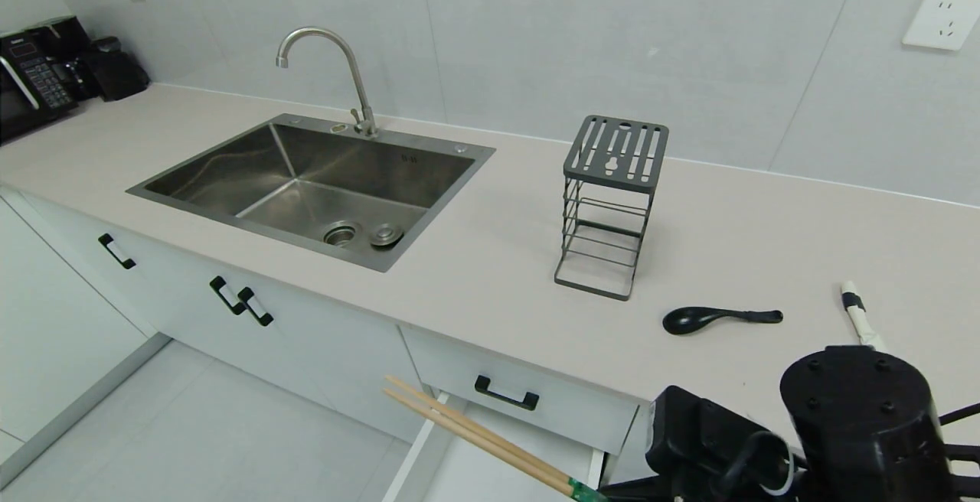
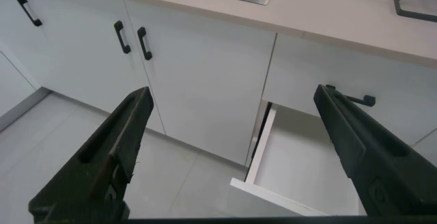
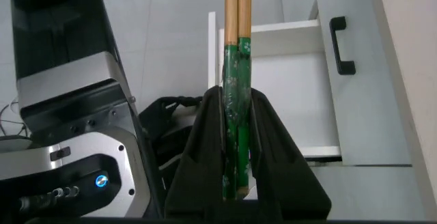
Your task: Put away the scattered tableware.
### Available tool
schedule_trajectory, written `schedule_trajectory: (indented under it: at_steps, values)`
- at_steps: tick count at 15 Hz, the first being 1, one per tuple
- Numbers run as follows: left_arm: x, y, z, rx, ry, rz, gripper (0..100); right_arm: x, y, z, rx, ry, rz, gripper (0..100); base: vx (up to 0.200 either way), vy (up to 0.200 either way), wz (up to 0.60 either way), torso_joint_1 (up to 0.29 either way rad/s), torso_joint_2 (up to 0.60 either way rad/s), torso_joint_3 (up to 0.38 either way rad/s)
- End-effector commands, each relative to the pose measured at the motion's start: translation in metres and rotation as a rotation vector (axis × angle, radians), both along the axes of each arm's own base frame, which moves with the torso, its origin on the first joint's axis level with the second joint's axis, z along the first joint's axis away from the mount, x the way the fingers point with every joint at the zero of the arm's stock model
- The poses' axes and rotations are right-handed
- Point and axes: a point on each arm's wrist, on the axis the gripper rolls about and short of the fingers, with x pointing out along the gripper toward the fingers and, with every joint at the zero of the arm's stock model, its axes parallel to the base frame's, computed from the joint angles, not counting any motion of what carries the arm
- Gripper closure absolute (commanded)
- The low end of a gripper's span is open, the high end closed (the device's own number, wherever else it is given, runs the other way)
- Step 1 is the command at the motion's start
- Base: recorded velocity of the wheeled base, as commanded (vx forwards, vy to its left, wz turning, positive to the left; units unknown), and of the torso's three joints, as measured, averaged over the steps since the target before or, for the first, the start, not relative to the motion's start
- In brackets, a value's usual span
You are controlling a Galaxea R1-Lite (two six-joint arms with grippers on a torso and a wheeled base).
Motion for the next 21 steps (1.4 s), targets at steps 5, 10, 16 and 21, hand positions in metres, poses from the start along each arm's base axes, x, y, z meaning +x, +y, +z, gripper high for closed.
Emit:
schedule_trajectory:
  at_steps: [5, 10, 16, 21]
  values:
    - [0.0, 0.0, 0.0, -0.002, 0.0, 0.001, 0, 0.018, 0.021, -0.013, -0.147, -0.131, 0.12, 100, 0.0, 0.0, 0.0, 0.0, 0.0, 0.0]
    - [0.0, 0.0, 0.0, 0.0, 0.0, 0.001, 0, 0.018, 0.026, -0.024, -0.157, -0.082, 0.185, 100, 0.0, 0.0, 0.0, 0.0, 0.0, 0.0]
    - [0.0, 0.0, 0.0, 0.0, 0.0, 0.001, 0, 0.022, 0.028, -0.025, -0.217, -0.13, 0.089, 100, 0.0, 0.0, 0.0, -0.033, 0.06, 0.033]
    - [0.0, 0.0, 0.0, 0.0, 0.0, 0.001, 0, 0.02, 0.032, -0.02, -0.256, -0.122, 0.077, 100, 0.0, 0.0, 0.0, -0.199, 0.39, 0.186]
